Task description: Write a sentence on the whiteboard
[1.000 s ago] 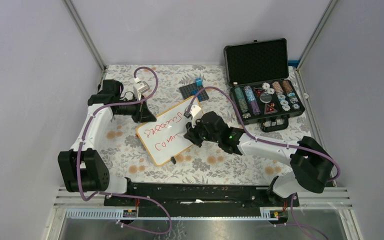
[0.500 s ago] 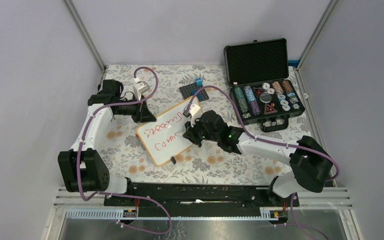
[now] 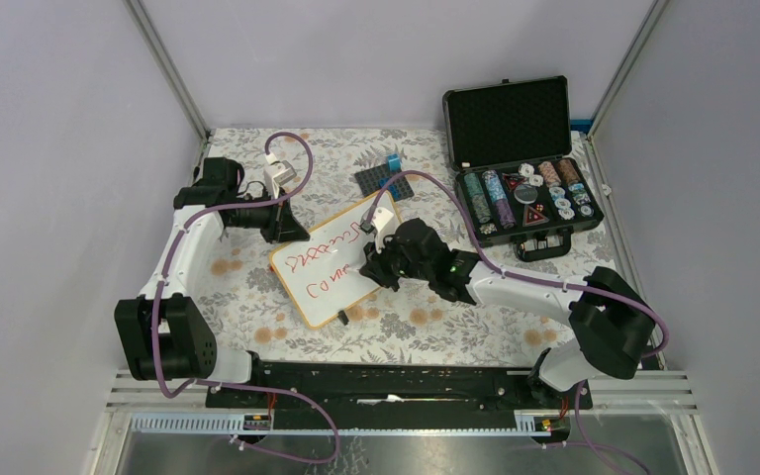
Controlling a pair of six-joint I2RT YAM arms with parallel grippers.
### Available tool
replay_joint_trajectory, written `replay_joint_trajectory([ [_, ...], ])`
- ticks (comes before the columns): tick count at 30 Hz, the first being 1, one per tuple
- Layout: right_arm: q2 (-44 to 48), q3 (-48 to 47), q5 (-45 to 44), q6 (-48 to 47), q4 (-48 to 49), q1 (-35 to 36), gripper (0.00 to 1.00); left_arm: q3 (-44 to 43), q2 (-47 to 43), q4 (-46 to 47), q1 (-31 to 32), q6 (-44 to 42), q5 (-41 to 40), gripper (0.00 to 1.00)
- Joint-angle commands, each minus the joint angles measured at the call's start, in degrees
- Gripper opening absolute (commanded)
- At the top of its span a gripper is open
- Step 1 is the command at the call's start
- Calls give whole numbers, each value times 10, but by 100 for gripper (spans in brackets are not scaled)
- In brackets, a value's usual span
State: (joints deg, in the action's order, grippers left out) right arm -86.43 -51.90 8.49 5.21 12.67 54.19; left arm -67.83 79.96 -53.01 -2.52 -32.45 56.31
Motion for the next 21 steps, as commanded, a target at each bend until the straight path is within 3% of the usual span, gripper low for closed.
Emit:
replay_joint_trajectory([
  [1,-5,-18,0,-4,12,-4,0,3,-5,3,6,-14,-3,0],
  [21,12,11,-12,-2,0,-4,0,4,-5,3,7,-14,-4,0],
])
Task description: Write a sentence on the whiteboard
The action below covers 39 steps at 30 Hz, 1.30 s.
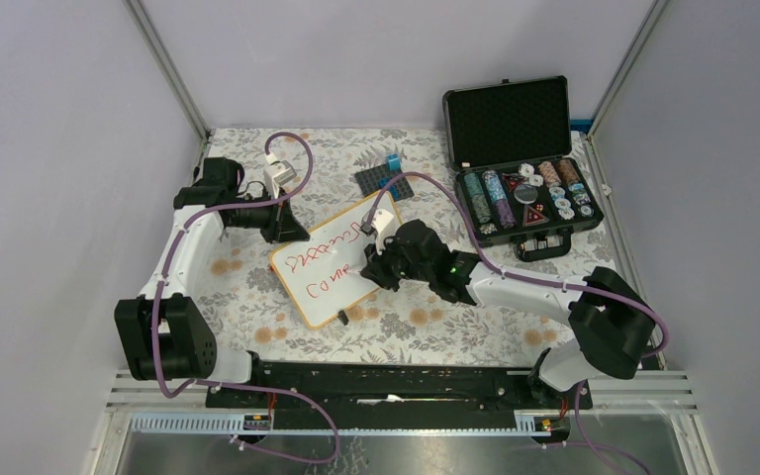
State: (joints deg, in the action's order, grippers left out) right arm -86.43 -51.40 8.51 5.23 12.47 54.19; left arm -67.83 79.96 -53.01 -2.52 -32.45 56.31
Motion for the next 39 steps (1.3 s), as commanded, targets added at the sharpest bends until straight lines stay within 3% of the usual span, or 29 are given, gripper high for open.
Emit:
replay_joint_trajectory([
  [1,13,7,-13,-2,1,-4,0,5,-5,3,6,-14,-4,0],
  [21,56,19,-82,-1,-11,-6,0,6,-7,3,7,-13,-5,0],
  [29,85,40,-7,12,13,-4,0,7,-9,2,6,-11,-3,0],
  [39,69,50,11,13,27,24,0,10,-7,2,7,-12,-3,0],
])
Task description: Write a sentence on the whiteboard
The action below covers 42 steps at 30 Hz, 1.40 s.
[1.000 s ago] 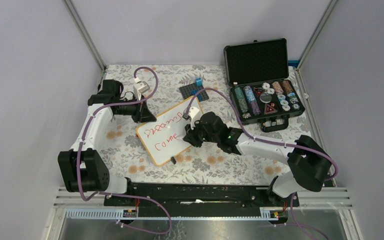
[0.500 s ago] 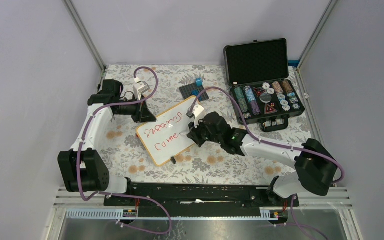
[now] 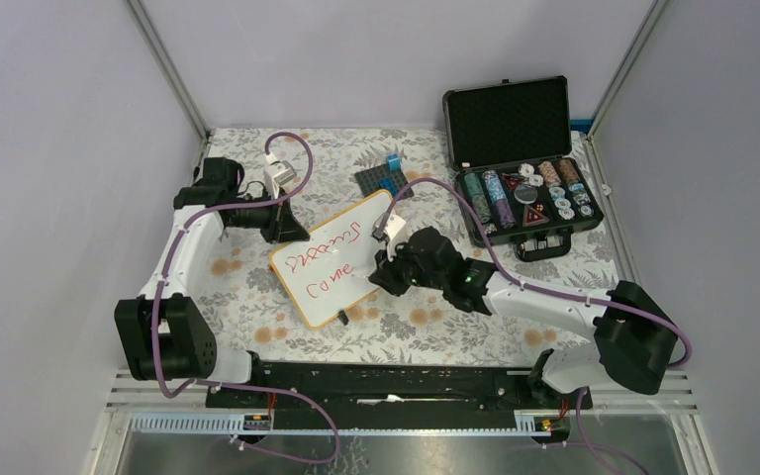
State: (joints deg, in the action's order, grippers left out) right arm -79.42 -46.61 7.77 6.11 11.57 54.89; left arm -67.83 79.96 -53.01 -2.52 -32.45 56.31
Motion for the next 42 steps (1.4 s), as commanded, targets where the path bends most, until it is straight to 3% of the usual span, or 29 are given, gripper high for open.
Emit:
replay_joint_trajectory([
  [1,-3,3,19,5,37,20,0,10,-7,2,6,-12,-4,0],
  [33,-31,10,-27,-1,61,66,0,9,-6,3,11,-12,-5,0],
  [36,-7,21,-70,5,52,47,0,8,-6,3,11,-11,-6,0],
  [42,39,35,-75,11,45,-18,0,7,-5,3,12,-11,-6,0],
])
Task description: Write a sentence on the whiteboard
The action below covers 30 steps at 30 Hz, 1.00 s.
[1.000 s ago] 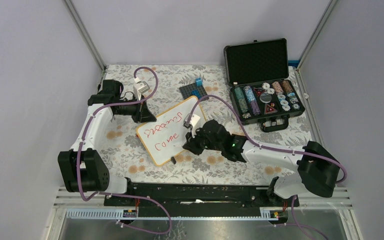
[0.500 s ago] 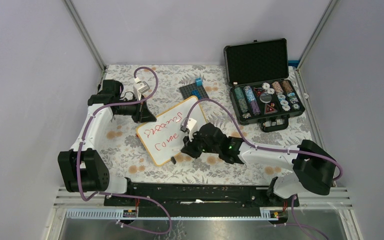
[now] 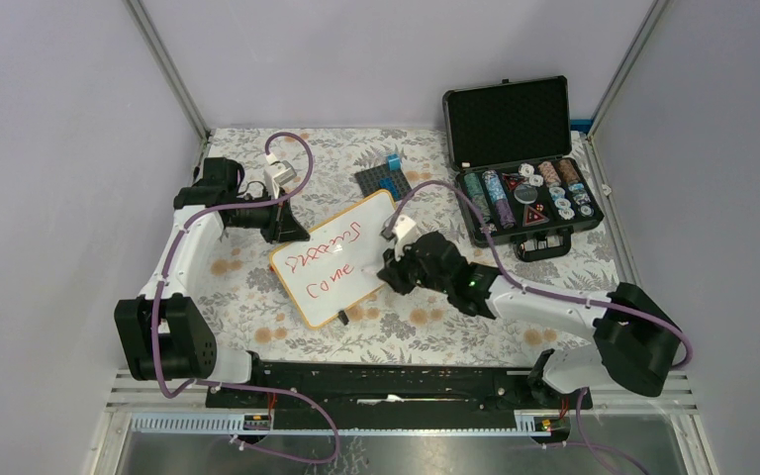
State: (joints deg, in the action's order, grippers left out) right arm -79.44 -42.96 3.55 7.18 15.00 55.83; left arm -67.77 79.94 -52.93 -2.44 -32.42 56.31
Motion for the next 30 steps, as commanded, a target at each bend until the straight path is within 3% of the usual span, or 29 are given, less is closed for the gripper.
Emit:
replay_joint_trajectory([
  [1,42,-3,-33,1,11,-30,0,7,-4,2,11,-11,-6,0],
  [30,-9,-41,6,-9,38,-36,0,9,-5,2,12,-12,-9,0],
])
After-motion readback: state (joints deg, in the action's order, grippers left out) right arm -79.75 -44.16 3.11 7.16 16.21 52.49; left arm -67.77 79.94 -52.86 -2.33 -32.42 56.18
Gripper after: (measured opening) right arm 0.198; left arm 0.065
